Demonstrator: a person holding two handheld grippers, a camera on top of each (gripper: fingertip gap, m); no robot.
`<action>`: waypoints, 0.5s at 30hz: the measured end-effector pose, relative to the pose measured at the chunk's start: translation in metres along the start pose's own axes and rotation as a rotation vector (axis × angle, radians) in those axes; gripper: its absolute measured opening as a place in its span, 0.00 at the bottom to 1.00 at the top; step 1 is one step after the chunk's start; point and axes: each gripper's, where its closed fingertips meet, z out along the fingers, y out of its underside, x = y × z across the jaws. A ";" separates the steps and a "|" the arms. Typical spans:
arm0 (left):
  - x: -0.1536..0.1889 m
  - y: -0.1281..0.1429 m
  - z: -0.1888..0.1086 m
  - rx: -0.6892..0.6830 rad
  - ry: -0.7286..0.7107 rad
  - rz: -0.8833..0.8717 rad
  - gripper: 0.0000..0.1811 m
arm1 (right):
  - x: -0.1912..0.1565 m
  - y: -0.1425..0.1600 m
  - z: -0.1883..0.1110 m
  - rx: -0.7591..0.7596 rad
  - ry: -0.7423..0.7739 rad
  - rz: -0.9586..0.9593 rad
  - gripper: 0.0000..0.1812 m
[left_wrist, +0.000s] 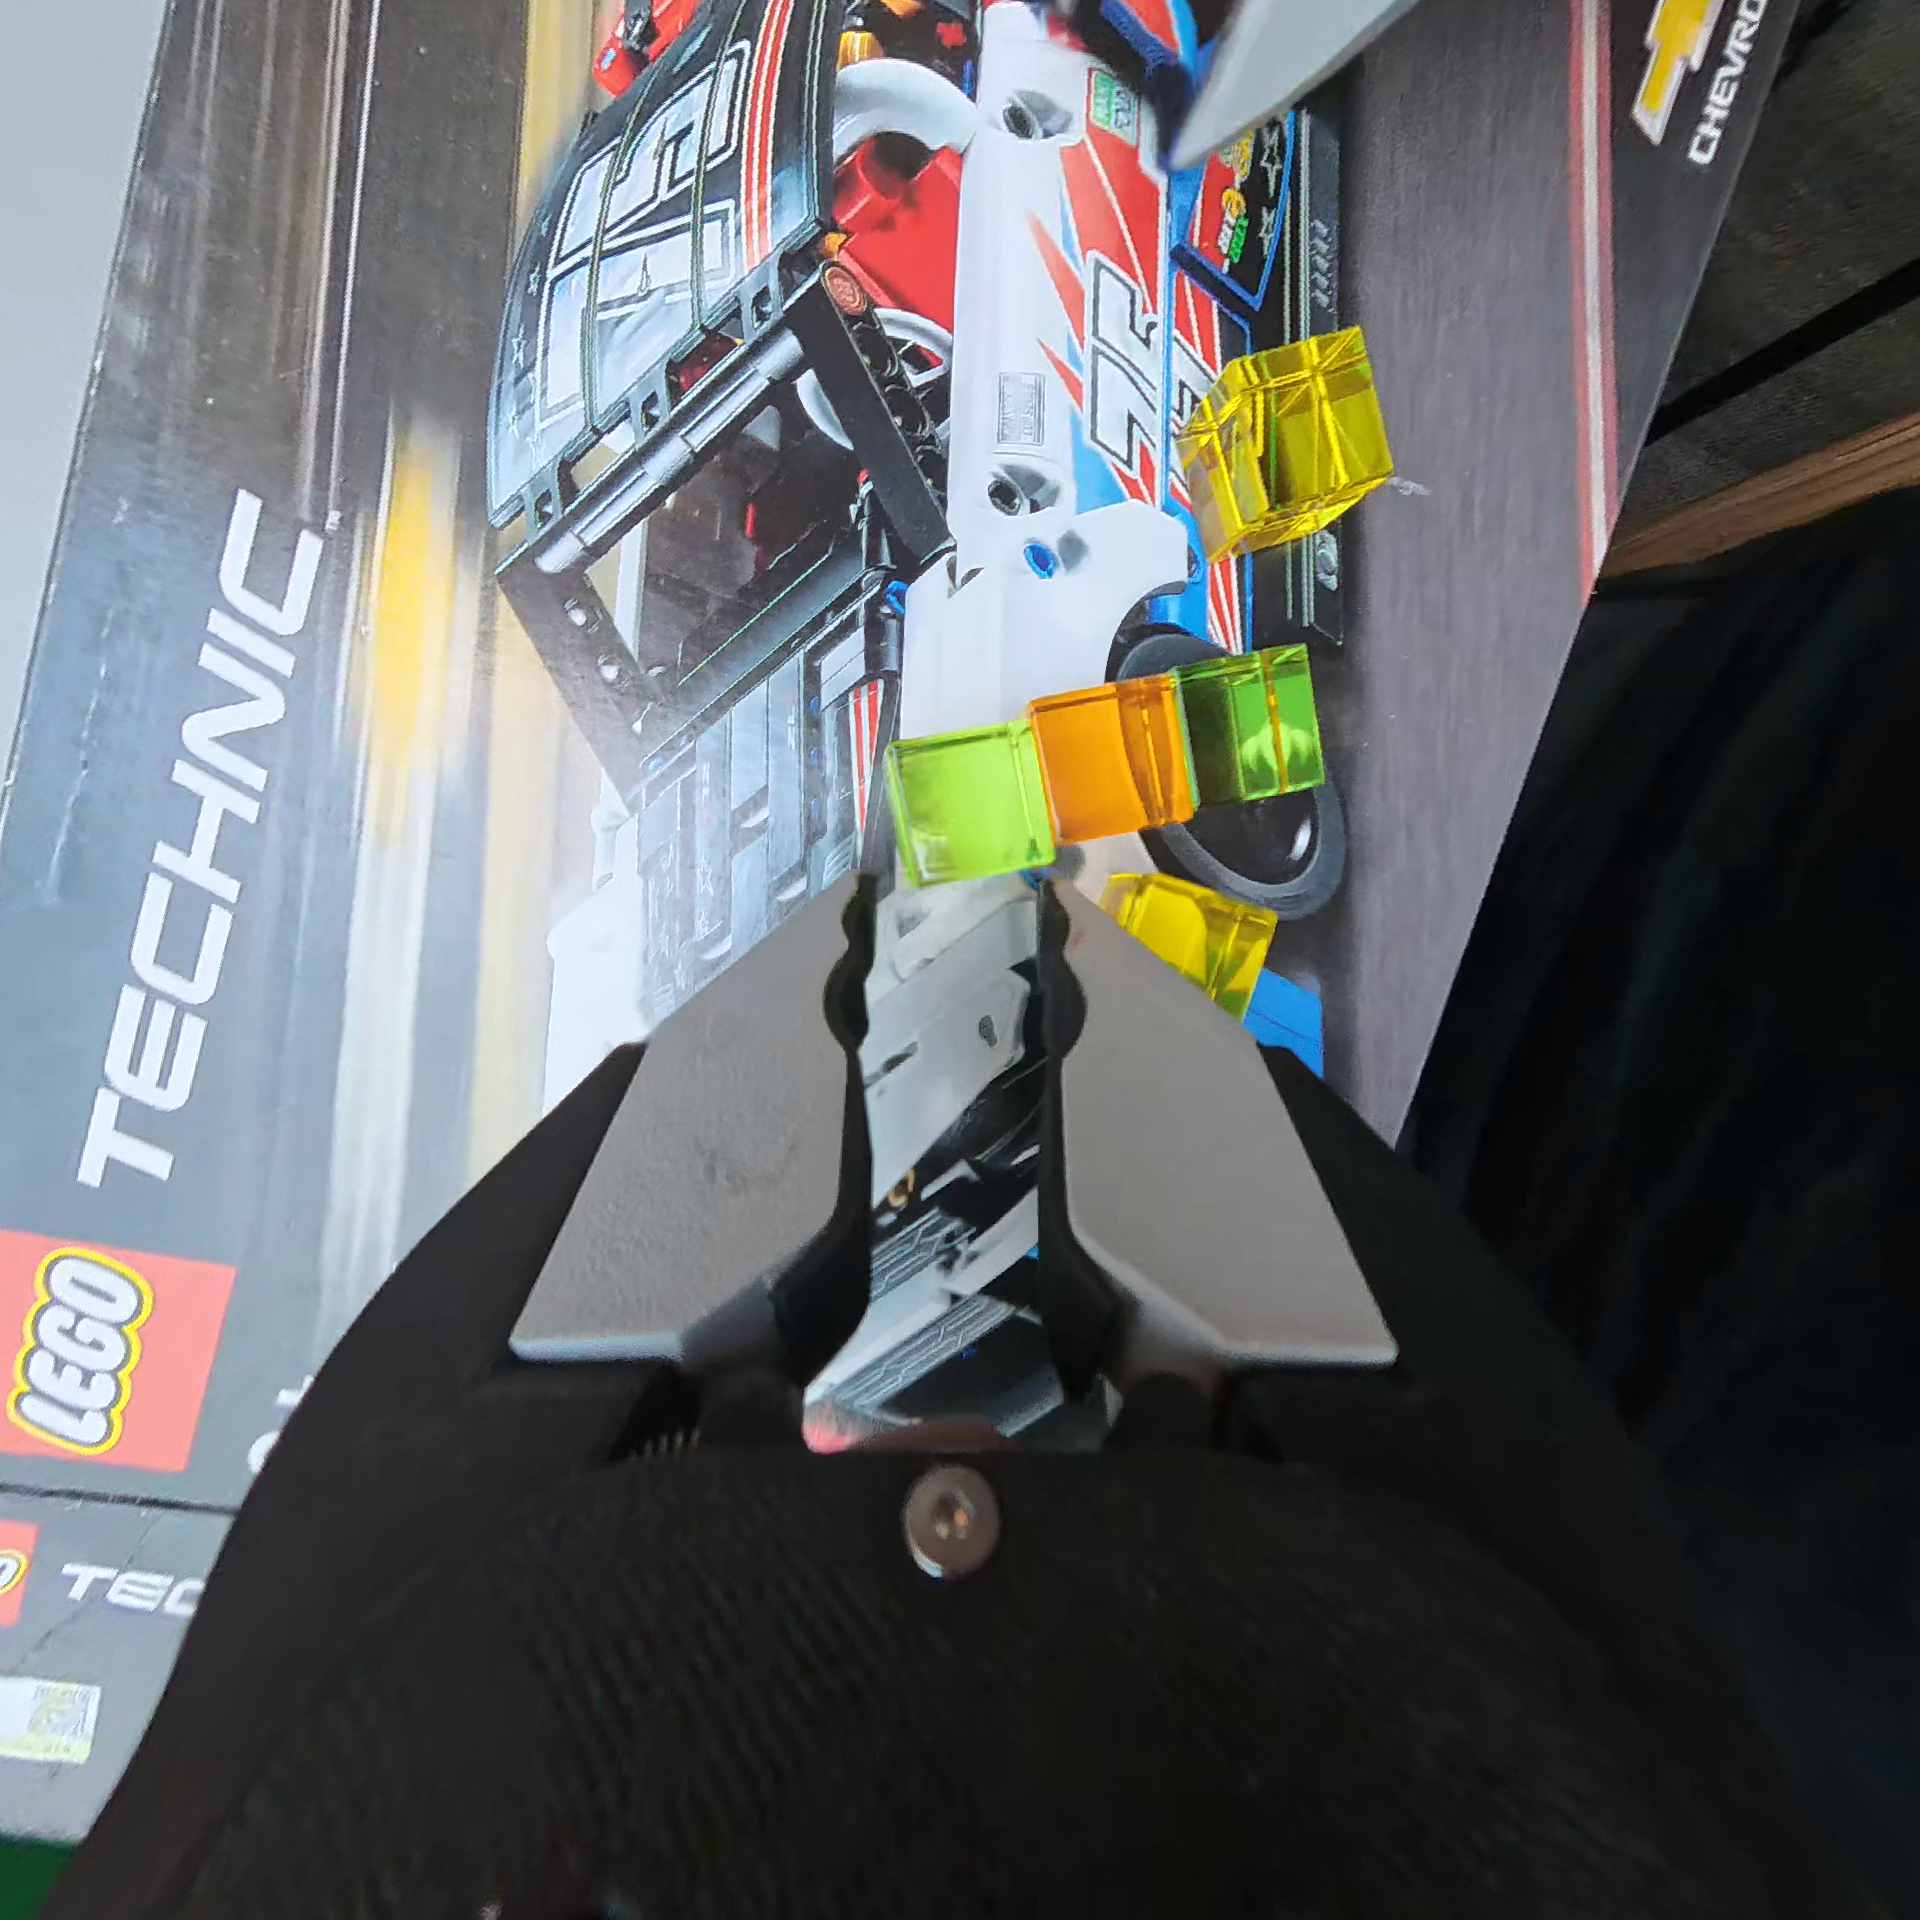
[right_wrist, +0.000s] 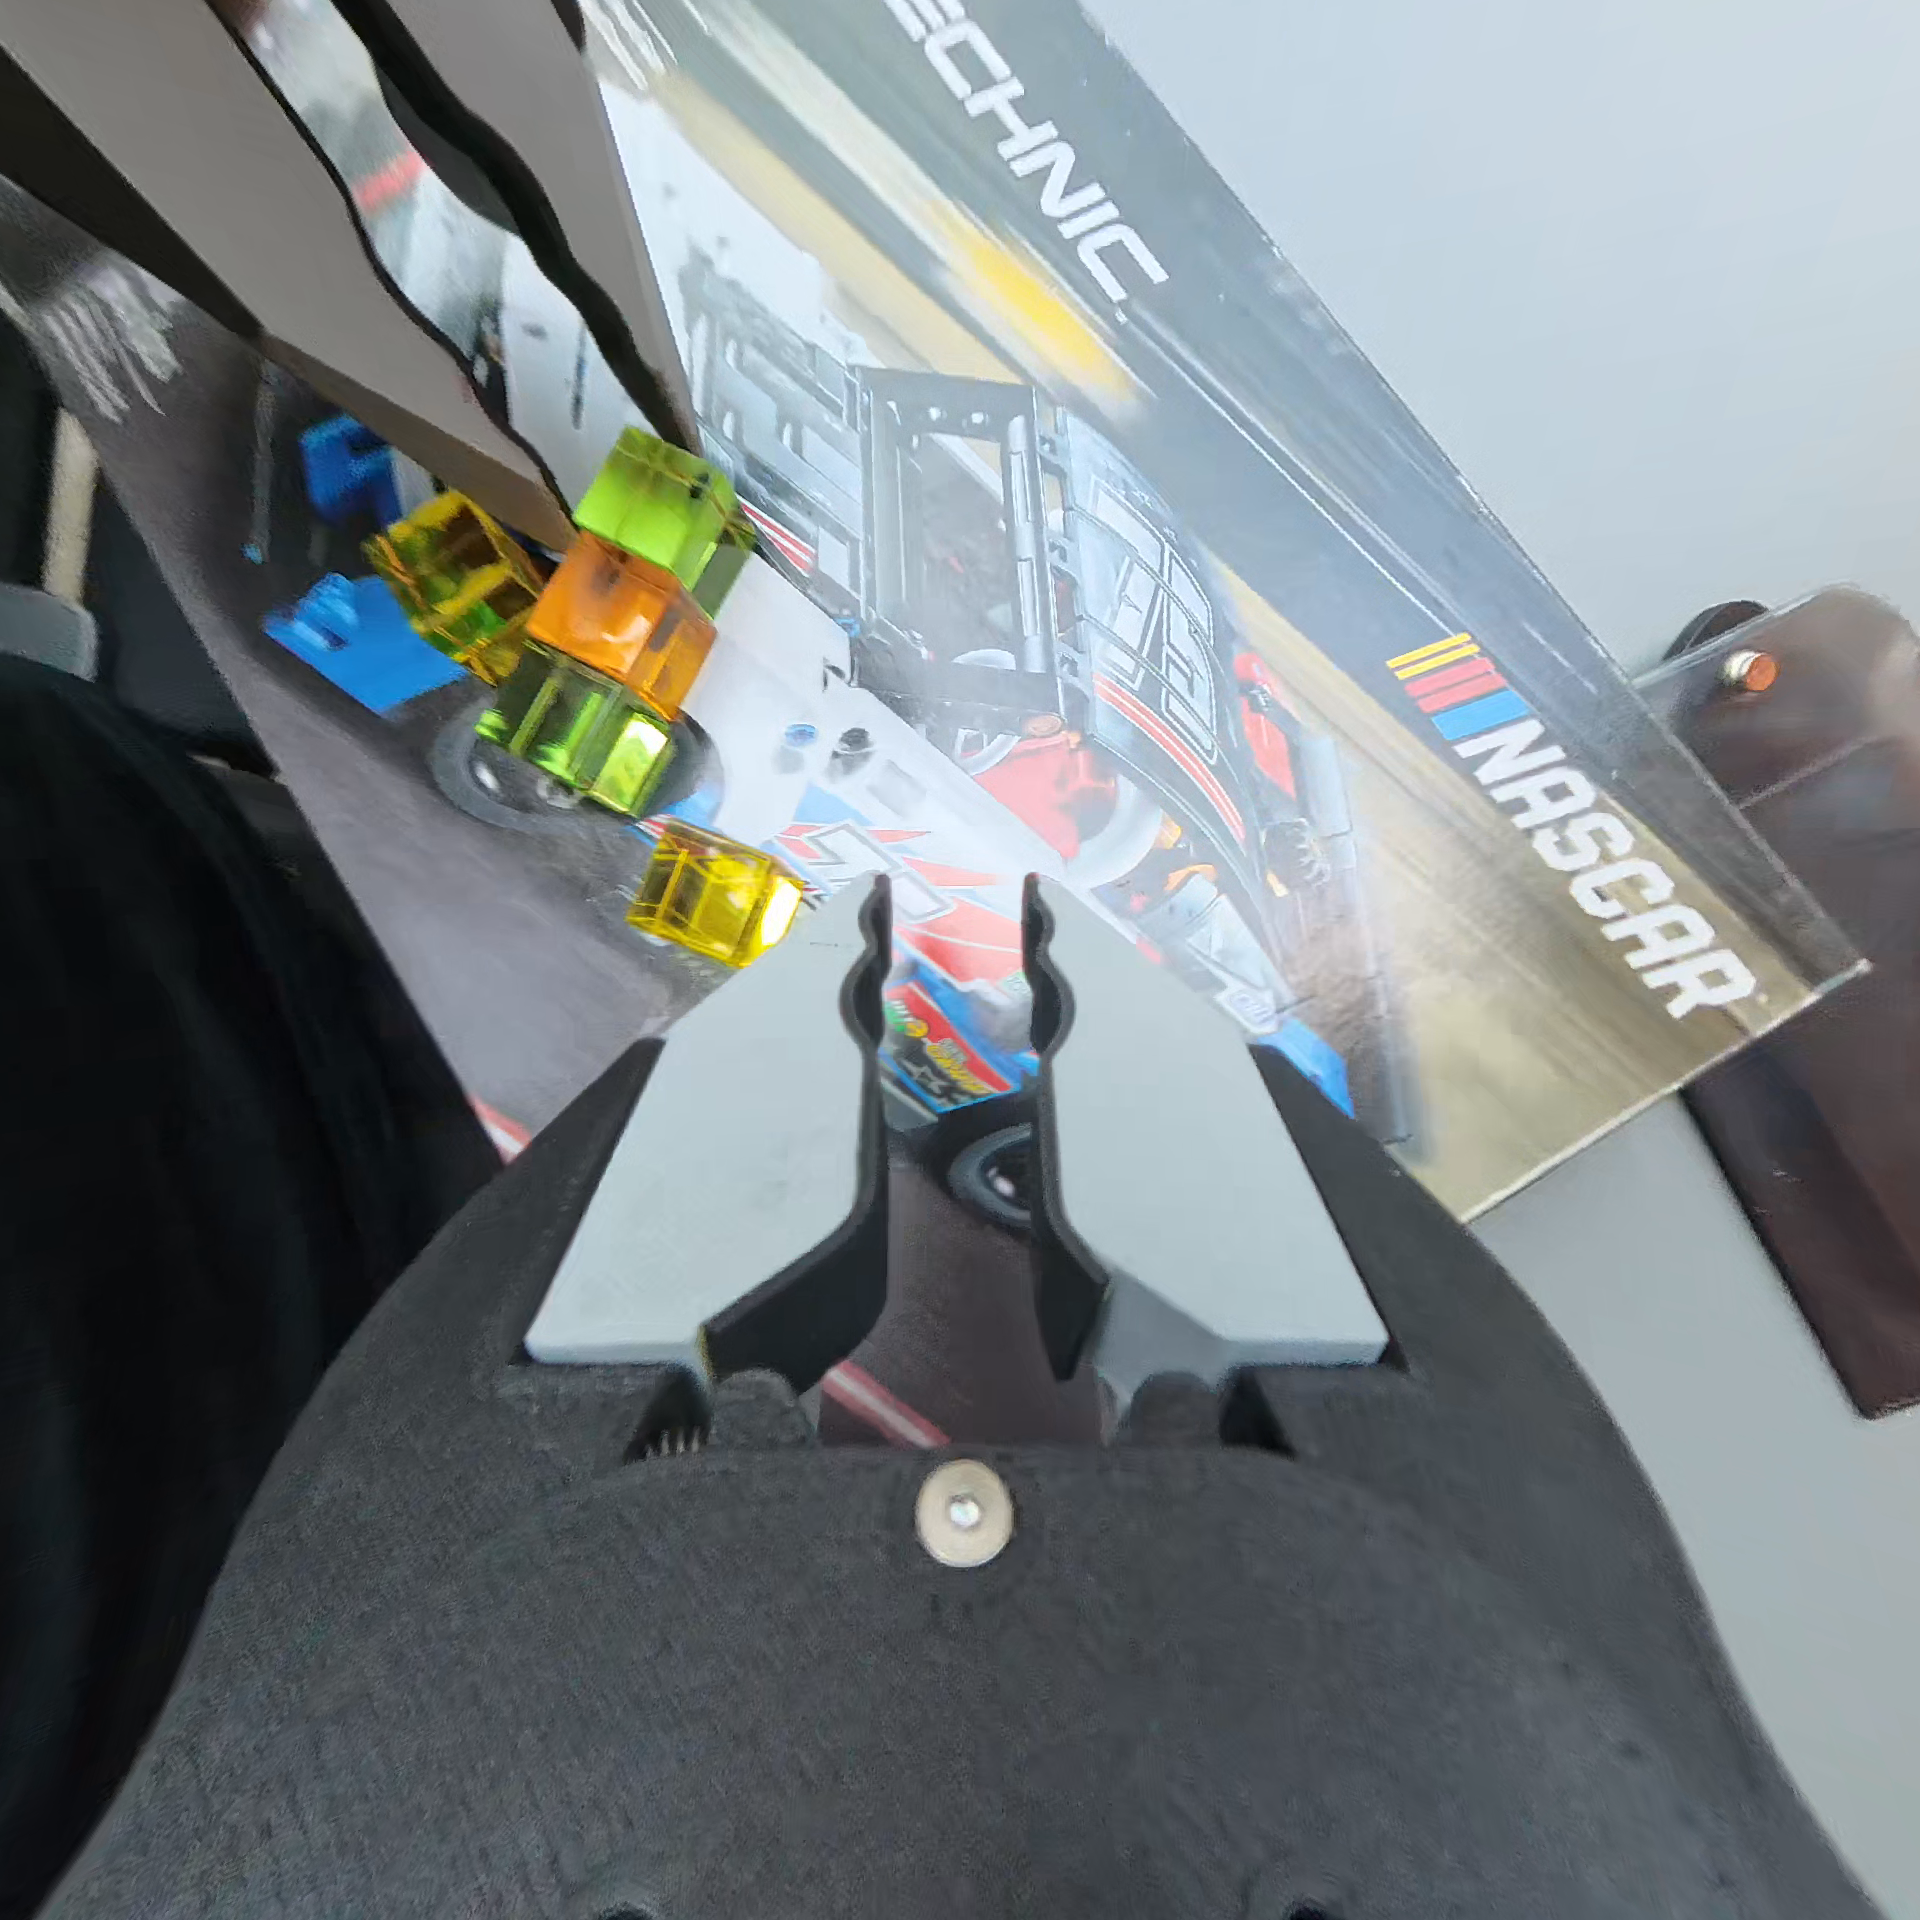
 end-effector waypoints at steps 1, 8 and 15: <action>-0.001 0.002 -0.002 -0.003 0.001 -0.001 0.16 | -0.004 -0.001 -0.004 0.025 -0.023 0.031 0.15; -0.012 0.006 -0.023 0.016 -0.027 -0.007 0.17 | -0.008 0.025 -0.041 0.047 0.025 0.094 0.20; -0.013 0.006 -0.035 0.072 -0.053 -0.030 0.18 | 0.039 0.064 -0.140 0.097 0.270 0.205 0.23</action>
